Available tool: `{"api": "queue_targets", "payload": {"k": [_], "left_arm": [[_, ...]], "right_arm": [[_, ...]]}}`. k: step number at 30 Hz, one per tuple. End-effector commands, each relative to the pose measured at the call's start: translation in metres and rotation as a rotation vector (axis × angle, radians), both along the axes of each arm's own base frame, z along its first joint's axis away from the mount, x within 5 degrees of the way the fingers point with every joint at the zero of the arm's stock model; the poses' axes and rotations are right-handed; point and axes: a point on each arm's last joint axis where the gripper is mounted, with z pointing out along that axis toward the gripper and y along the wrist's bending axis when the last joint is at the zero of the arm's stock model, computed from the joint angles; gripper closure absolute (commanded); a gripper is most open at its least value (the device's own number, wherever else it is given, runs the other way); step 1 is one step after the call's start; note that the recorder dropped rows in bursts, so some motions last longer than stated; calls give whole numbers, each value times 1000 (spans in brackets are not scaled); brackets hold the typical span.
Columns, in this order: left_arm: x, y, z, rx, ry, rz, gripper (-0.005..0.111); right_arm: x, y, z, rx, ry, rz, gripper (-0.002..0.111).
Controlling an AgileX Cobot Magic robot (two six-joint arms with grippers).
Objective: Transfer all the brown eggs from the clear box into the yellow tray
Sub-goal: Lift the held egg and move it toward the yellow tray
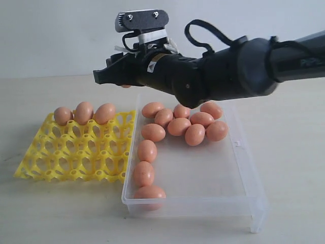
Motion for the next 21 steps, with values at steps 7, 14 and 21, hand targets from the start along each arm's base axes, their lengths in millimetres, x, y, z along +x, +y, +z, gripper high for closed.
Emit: {"api": "queue_targets", "payload": {"k": [7,14,21], "left_arm": [[0,0,2,3,-20,1,107],[0,0,2,3,-20,1,107],[0,0,2,3,-20,1,107]], "right_arm": [[28,16,-38,22,83,-47,108],[30,17,-58,-2,117,-51,108],[30,18,-70,-10,134,-53,108]]}}
